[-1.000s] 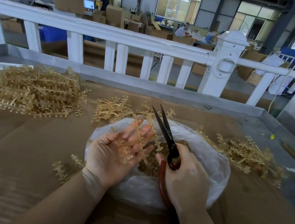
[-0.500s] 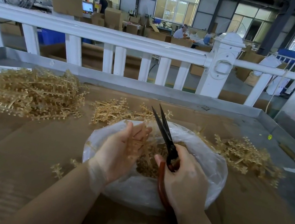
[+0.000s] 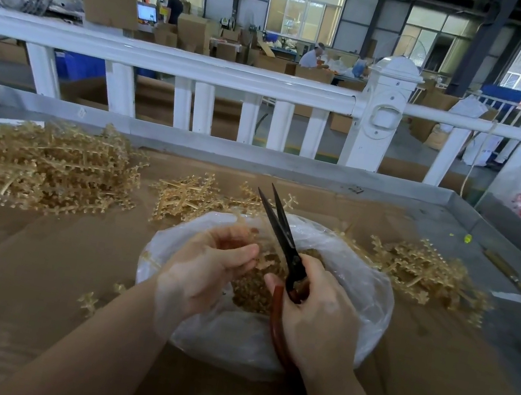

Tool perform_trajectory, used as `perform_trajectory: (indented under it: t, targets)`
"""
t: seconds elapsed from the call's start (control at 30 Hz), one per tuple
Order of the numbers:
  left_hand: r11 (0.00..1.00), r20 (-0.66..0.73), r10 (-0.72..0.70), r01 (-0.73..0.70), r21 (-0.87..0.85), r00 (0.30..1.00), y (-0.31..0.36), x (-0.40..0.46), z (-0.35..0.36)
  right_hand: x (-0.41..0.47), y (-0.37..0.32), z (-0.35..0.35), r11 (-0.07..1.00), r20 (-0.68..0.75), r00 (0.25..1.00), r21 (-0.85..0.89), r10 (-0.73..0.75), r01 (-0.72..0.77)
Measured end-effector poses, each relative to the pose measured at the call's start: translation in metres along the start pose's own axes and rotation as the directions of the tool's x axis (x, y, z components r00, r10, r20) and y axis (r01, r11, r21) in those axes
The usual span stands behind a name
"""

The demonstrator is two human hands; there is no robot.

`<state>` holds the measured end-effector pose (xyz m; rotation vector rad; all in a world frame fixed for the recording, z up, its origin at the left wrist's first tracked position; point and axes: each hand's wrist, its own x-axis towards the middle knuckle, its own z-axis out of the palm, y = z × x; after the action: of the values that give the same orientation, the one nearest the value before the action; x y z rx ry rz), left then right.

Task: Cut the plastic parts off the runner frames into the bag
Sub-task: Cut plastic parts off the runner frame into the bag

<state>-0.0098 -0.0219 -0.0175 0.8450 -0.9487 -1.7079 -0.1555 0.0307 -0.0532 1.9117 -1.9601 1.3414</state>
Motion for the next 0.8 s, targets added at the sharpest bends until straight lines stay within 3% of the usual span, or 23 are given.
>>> perform_trajectory:
  t: [0.13,0.3,0.8]
  targets:
    - [0.996,-0.147,0.078,-0.084,-0.039,0.986,-0.0024,0.0026,0.0005,-0.0001,0.0003,-0.0023,0.999,0.028,0.999,0.021,-0.026,0.026]
    - [0.989,-0.221,0.073,-0.099,-0.113,0.973,-0.0053,0.0076,-0.0022,0.0001,0.0004,-0.0032,0.996,0.075,0.993,0.041,-0.088,0.085]
    - [0.989,-0.131,0.038,-0.056,-0.140,0.991,-0.0043,0.0068,-0.0078,0.0002,-0.0022,-0.0021,0.988,0.136,0.979,-0.019,-0.150,0.154]
